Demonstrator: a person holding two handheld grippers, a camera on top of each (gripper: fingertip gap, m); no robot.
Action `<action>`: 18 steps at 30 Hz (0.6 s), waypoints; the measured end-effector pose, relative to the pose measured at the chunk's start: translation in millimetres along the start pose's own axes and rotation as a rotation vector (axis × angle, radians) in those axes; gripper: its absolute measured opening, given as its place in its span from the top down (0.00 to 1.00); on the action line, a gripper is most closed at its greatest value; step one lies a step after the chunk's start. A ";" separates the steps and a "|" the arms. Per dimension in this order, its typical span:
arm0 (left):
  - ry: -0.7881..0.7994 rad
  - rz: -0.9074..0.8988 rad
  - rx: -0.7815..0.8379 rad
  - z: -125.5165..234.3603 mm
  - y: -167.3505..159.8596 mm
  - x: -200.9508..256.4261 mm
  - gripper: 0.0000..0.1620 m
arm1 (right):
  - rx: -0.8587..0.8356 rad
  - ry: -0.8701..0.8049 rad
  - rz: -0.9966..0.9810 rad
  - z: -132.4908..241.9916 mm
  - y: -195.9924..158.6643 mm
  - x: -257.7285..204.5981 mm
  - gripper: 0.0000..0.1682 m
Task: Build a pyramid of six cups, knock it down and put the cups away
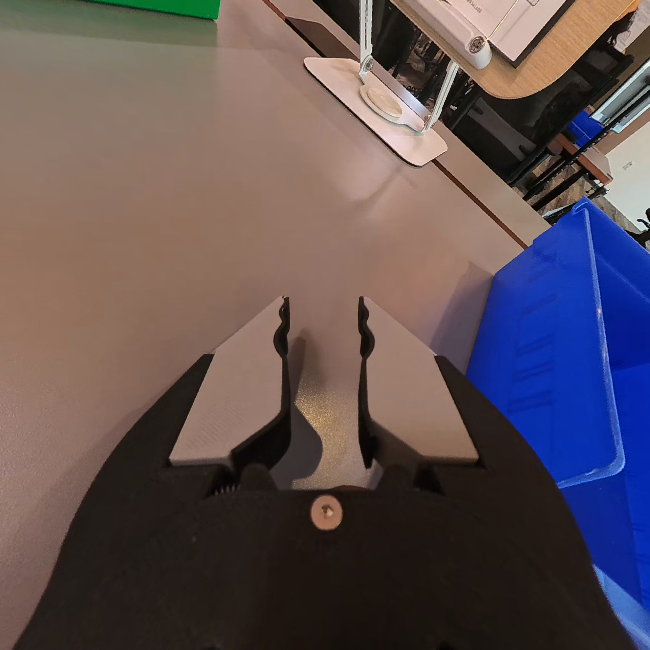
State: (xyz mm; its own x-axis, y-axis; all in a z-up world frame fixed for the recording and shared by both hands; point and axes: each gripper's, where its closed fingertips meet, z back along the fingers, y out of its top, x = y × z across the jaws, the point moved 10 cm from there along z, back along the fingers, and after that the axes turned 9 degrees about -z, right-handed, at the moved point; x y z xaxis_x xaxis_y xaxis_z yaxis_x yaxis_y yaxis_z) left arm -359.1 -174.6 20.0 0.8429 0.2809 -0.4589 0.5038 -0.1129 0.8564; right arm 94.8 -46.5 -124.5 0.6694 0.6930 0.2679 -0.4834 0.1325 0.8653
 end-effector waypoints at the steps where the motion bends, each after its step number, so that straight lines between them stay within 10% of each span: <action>1: 0.005 0.002 0.003 0.6 0.4 -0.8 1.00 | 0.000 0.000 0.000 0.0 0.0 0.0 0.78; 18: -0.019 -0.039 0.061 8.3 21.2 8.4 1.00 | 0.000 -0.003 0.006 0.0 0.0 -0.3 0.78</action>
State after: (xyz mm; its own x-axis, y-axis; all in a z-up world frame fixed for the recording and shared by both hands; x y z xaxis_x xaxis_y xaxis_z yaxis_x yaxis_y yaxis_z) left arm -339.8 -182.6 32.3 0.8259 0.2676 -0.4963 0.5460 -0.1601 0.8223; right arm 94.5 -46.8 -124.6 0.6683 0.6914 0.2745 -0.4873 0.1280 0.8638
